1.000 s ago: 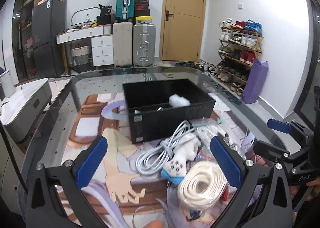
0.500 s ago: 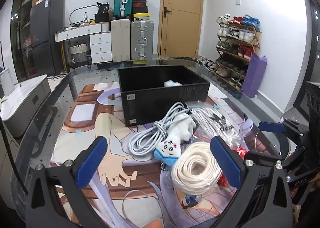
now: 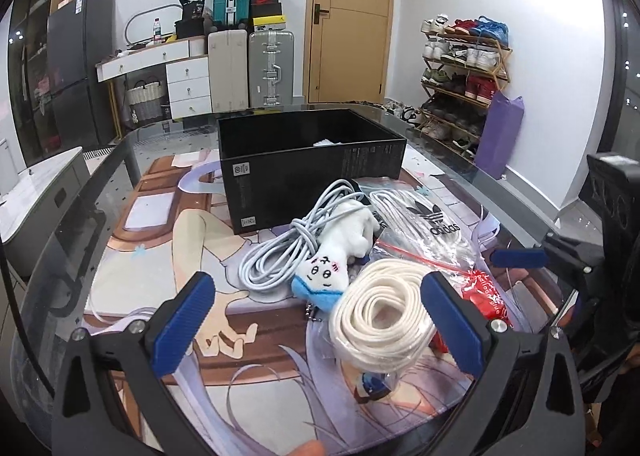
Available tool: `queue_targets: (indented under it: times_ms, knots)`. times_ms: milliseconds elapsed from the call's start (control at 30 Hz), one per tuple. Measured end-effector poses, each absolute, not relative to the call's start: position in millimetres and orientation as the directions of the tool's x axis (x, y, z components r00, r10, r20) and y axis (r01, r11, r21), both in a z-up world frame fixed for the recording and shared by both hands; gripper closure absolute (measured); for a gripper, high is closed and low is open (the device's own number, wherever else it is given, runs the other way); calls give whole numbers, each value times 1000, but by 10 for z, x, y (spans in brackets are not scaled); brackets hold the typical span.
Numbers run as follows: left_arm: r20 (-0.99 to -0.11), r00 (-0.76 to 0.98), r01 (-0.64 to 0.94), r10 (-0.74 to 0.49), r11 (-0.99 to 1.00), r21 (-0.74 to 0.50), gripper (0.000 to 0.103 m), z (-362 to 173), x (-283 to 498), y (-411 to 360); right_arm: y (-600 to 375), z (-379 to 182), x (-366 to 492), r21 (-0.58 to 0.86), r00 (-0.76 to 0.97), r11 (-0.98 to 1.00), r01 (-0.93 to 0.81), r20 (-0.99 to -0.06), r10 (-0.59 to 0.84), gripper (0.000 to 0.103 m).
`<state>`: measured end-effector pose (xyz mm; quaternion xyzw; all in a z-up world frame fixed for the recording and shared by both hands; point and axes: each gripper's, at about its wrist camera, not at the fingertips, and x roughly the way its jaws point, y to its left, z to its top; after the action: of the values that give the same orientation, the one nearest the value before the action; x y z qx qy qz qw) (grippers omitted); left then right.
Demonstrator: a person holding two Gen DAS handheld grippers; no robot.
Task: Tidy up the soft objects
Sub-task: 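Return both tools to the pile and approach the red balloon glue pack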
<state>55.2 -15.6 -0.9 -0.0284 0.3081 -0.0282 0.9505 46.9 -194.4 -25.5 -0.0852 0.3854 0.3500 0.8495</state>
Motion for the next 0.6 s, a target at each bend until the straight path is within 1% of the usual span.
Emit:
queue_targets:
  times_ms: [200,467,533,600]
  knots:
    - [-586,807,35,-78,996,-85,0,-4,542,-127,-1801,-340,464,95,467,759,-644,-737,489,1]
    - [-596,797,56,-92,995,-79,0,-22,554,-175,-1774,-353,463,68,493,767,-638,-729,475,1]
    - [-599,795,59,-91,996,-72,0,-16,559,-191,-1786,-349,443,64,490,759,-648,-727,480,7]
    - [-599,796,56,-83,996,-63,0,-8,552,-198,-1802,-333,414,71,481,746,-662,-723,496,20]
